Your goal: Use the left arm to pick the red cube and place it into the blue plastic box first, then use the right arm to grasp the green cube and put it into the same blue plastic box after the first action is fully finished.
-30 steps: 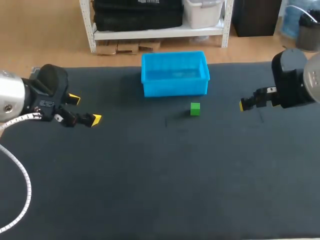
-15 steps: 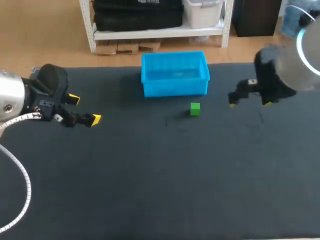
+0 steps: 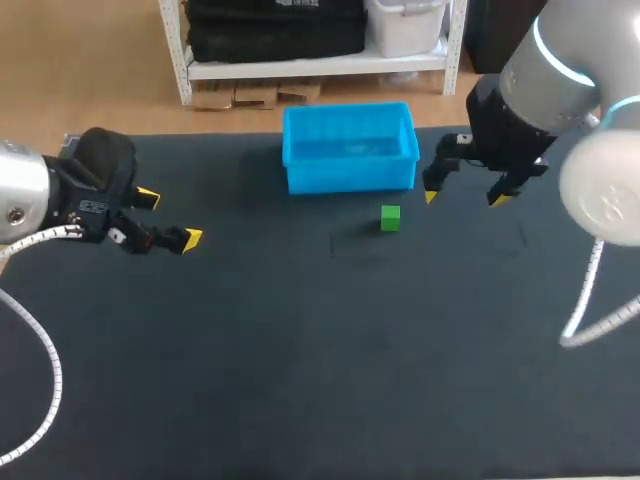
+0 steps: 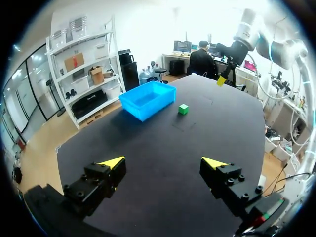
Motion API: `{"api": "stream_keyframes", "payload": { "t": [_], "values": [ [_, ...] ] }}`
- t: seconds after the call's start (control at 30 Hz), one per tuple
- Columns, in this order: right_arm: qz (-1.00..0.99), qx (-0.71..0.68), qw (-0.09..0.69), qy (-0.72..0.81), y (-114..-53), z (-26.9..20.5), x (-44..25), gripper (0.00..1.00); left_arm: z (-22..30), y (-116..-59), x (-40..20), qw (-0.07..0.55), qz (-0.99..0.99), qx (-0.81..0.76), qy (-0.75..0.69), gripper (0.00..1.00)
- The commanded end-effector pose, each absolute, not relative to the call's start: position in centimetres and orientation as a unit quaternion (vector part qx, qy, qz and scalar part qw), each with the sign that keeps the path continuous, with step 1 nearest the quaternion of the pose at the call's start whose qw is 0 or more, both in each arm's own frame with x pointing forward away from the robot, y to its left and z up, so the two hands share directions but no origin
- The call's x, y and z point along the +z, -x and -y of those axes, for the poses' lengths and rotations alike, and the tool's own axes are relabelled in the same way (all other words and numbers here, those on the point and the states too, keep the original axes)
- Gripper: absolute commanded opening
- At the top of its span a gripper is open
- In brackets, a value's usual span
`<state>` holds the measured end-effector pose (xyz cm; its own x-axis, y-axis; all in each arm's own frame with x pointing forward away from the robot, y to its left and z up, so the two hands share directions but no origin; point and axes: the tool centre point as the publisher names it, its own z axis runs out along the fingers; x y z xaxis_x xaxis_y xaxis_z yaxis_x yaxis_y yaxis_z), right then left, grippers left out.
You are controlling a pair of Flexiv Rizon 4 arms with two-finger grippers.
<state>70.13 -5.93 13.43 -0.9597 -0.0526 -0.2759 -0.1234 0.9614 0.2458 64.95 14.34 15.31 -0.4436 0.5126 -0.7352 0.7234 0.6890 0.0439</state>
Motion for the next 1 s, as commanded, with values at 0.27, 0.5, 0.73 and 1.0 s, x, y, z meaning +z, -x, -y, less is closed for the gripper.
{"api": "stream_keyframes", "payload": {
  "t": [0.27, 0.5, 0.73, 1.0],
  "values": [
    [-0.994, 0.094, 0.017, 0.049, -71.8, 4.3, 12.3, 1.00, -14.1, -65.1, 15.4, 0.373, -0.841, -0.134, -0.367, 1.00],
    [-0.997, 0.064, 0.020, 0.050, -72.4, 3.1, 11.3, 1.00, -14.1, -65.1, 15.4, 0.373, -0.841, -0.134, -0.367, 1.00],
    [-0.996, 0.056, 0.035, 0.055, -73.5, 2.1, 10.5, 1.00, -14.1, -65.1, 15.4, 0.373, -0.841, -0.134, -0.367, 1.00],
    [-0.996, 0.040, 0.044, 0.061, -74.5, 1.8, 9.9, 1.00, -14.1, -65.1, 15.4, 0.373, -0.841, -0.134, -0.367, 1.00]
  ]
}}
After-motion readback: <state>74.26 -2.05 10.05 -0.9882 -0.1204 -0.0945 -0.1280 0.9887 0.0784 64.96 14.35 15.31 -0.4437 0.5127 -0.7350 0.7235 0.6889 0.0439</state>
